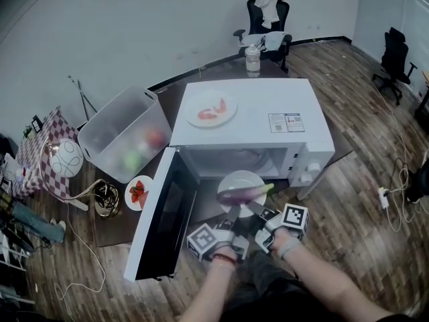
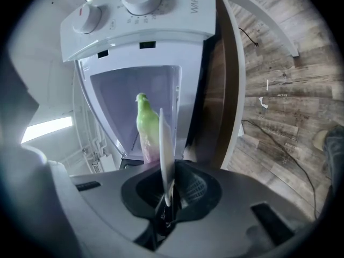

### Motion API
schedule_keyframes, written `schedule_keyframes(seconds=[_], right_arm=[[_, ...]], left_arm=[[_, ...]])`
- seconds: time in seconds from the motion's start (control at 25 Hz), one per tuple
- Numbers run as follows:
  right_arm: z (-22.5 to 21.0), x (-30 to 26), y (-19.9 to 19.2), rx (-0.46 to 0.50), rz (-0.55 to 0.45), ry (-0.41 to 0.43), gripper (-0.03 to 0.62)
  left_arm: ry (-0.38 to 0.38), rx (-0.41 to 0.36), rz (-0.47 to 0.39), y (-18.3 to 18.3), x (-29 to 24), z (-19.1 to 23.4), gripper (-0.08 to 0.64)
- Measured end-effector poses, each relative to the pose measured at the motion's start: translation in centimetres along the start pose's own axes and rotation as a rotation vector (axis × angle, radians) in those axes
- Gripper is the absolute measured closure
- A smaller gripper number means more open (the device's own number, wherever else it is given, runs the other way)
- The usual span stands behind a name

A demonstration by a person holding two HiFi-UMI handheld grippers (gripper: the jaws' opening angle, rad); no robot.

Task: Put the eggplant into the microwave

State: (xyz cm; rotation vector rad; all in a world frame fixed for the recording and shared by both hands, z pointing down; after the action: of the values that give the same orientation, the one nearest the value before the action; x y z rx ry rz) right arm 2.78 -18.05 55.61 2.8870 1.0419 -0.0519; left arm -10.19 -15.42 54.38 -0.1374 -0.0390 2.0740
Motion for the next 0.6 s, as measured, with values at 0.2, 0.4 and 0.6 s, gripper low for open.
schedule_keyframes(seconds=[0.2, 0.4, 0.6], right_arm=[[-0.2, -0.6, 0.7, -0.005, -0.001, -0.006, 0.569], [-0.2, -1.0, 1.1, -0.005, 0.001, -0.006, 0.569], [-0.2, -1.5, 1.3, -0.015, 0.010, -0.012, 0.569]], left_arm=[[0.004, 0.008, -0.001, 0.4, -0.8, 0.2, 0.532], [0.003, 0.006, -0.002, 0.7, -1.2, 0.4, 0.531], [0.004, -0.013, -0.002, 1.0, -1.3, 0.4, 0.525]])
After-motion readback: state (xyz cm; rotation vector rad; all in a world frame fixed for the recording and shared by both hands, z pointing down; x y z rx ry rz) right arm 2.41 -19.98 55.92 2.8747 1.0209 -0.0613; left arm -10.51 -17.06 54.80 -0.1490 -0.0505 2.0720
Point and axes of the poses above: the fingertips, and each gripper's own axes: x backward along the fingers, z to its left, y out of its top, the point moved 7 cm from there along x, backward along the fingers, and after that the axes turned 3 degrees about -x, right-handed, at the moved point
